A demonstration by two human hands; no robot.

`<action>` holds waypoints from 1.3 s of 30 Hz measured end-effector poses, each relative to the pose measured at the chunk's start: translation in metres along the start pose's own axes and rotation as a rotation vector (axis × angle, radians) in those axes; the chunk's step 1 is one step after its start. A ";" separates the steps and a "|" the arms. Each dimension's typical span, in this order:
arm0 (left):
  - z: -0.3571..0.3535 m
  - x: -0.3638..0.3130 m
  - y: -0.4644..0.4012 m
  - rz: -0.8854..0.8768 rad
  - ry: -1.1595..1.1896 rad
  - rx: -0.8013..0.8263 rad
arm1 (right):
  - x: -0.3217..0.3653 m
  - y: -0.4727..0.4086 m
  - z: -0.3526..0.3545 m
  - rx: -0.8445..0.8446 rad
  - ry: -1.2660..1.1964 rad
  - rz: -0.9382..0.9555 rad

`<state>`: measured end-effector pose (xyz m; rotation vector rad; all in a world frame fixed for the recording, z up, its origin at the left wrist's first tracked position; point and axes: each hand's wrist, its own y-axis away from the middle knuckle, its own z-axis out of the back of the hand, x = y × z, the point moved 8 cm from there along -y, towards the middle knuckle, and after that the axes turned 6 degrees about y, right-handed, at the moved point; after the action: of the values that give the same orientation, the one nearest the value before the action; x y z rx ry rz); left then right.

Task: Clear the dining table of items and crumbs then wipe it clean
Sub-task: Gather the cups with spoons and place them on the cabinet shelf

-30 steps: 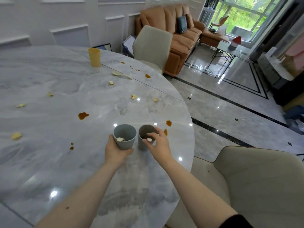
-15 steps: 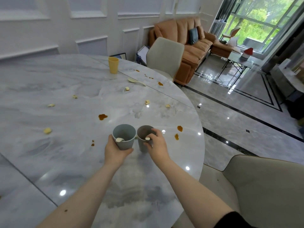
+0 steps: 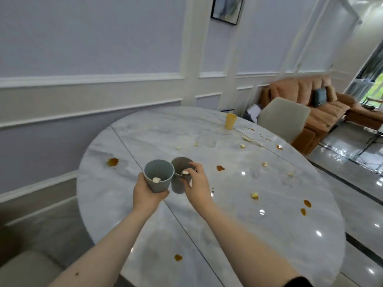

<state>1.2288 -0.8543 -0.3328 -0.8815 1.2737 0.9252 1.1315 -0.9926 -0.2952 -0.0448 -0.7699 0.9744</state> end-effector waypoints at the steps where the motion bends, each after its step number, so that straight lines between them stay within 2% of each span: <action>1: 0.028 -0.003 -0.002 -0.005 0.006 -0.031 | 0.025 -0.001 -0.013 0.012 -0.025 0.033; 7: 0.195 -0.023 0.004 -0.037 0.120 -0.296 | 0.179 0.000 -0.097 0.174 -0.178 0.250; 13: 0.344 -0.033 0.041 -0.074 0.047 -0.609 | 0.320 0.020 -0.170 0.313 -0.256 0.539; 17: 0.432 -0.024 0.094 -0.062 0.049 -0.876 | 0.408 0.063 -0.212 0.422 -0.374 0.709; 22: 0.511 -0.015 0.188 -0.015 0.026 -1.178 | 0.500 0.147 -0.248 0.574 -0.454 0.897; 27: 0.586 -0.014 0.295 -0.029 -0.002 -1.406 | 0.590 0.249 -0.249 0.683 -0.569 1.081; 35: 0.671 -0.019 0.465 -0.036 -0.013 -1.696 | 0.698 0.422 -0.236 0.835 -0.715 1.266; 39: 0.714 -0.015 0.546 0.056 -0.091 -1.813 | 0.745 0.504 -0.230 0.907 -0.746 1.344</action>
<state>0.9940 0.0111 -0.2683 -2.0621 0.0266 2.1195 1.1453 -0.0668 -0.2251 0.7125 -0.8646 2.6462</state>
